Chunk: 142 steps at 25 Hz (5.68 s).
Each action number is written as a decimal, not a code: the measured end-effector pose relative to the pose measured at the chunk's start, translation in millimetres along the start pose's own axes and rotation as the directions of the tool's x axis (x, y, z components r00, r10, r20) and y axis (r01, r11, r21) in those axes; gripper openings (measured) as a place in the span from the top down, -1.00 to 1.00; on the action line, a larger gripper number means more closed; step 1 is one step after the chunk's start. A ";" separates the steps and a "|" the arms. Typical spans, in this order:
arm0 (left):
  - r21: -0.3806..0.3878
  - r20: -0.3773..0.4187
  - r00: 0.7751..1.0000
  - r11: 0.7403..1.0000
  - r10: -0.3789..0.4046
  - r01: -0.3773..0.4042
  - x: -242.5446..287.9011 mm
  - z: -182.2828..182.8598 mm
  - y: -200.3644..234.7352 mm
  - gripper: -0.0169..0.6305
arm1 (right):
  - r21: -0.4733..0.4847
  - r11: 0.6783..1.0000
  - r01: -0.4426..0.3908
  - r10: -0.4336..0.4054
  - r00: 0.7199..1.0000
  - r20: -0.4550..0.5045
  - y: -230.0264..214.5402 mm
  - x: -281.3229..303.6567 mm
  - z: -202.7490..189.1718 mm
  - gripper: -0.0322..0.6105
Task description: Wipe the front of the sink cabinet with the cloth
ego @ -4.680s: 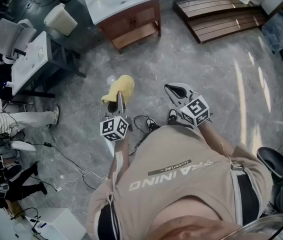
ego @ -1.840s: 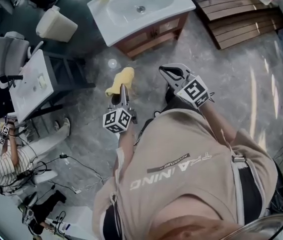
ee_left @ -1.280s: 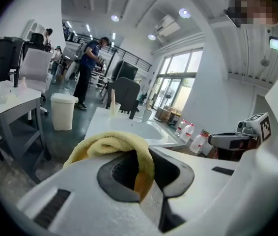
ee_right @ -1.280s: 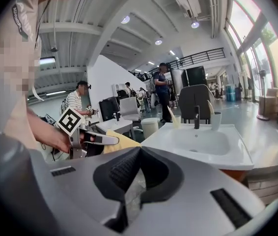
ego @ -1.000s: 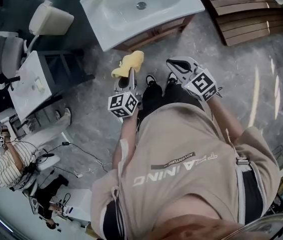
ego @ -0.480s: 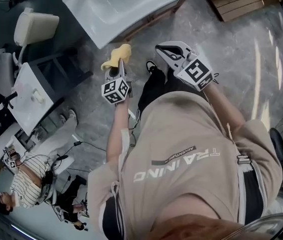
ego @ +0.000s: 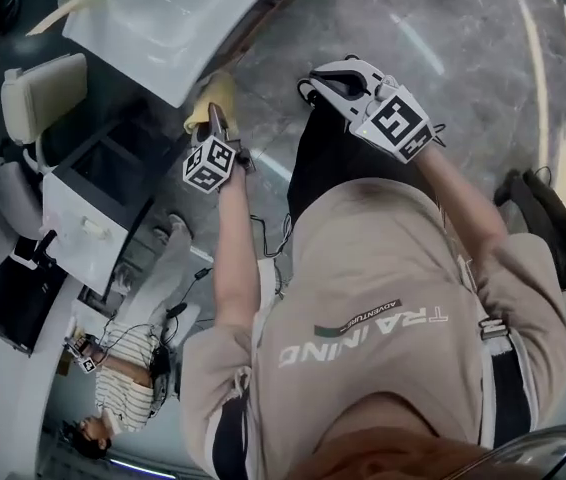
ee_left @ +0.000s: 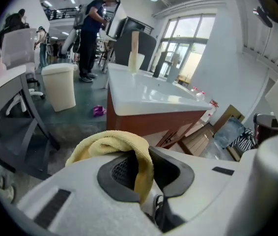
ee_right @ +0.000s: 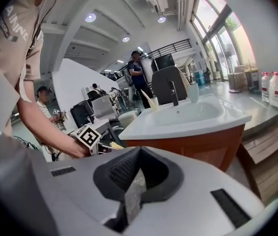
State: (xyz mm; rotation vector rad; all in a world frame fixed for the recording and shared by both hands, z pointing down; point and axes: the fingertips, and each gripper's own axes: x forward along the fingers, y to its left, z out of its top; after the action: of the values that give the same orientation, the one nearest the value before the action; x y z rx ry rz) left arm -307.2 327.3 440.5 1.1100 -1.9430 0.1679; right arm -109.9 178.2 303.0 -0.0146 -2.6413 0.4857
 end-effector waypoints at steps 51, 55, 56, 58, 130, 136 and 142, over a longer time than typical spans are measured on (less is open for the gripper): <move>0.218 -0.029 0.998 0.974 -0.062 0.066 229.7 58.3 -233.0 0.80 | 0.194 0.969 0.150 -0.162 0.986 0.044 -266.9 -70.8 -112.0 0.86; 0.208 -0.030 0.997 0.975 -0.069 0.074 250.8 60.5 -267.4 0.80 | 0.187 0.975 0.122 -0.132 0.990 0.041 -295.3 -77.3 -107.2 0.86; 0.210 -0.028 0.997 0.974 -0.075 0.080 256.2 62.4 -276.5 0.80 | 0.199 0.974 0.113 -0.124 0.991 0.045 -302.1 -78.5 -105.7 0.86; 0.217 -0.026 0.996 0.972 -0.088 0.092 267.4 66.3 -293.7 0.80 | 0.230 0.968 0.099 -0.115 0.992 0.057 -316.2 -80.8 -103.4 0.86; 0.004 -0.093 0.993 0.997 -0.071 0.072 175.9 -51.7 57.6 0.80 | 0.237 0.970 -0.062 0.107 0.977 -0.183 -25.4 177.7 -214.2 0.86; -0.012 -0.092 0.995 0.999 -0.041 0.040 185.7 -45.5 33.3 0.80 | 0.253 0.967 -0.009 0.052 0.985 -0.162 -62.9 154.5 -213.9 0.86; 0.048 -0.102 0.993 0.997 -0.054 0.060 210.4 -35.3 -6.3 0.80 | 0.286 0.958 0.004 0.040 0.988 -0.148 -87.7 133.6 -223.0 0.86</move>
State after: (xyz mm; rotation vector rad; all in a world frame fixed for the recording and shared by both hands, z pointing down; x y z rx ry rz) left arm -328.3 206.9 615.5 1.1672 -1.8247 0.2392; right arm -126.7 182.6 576.8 0.0141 -2.4018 0.8342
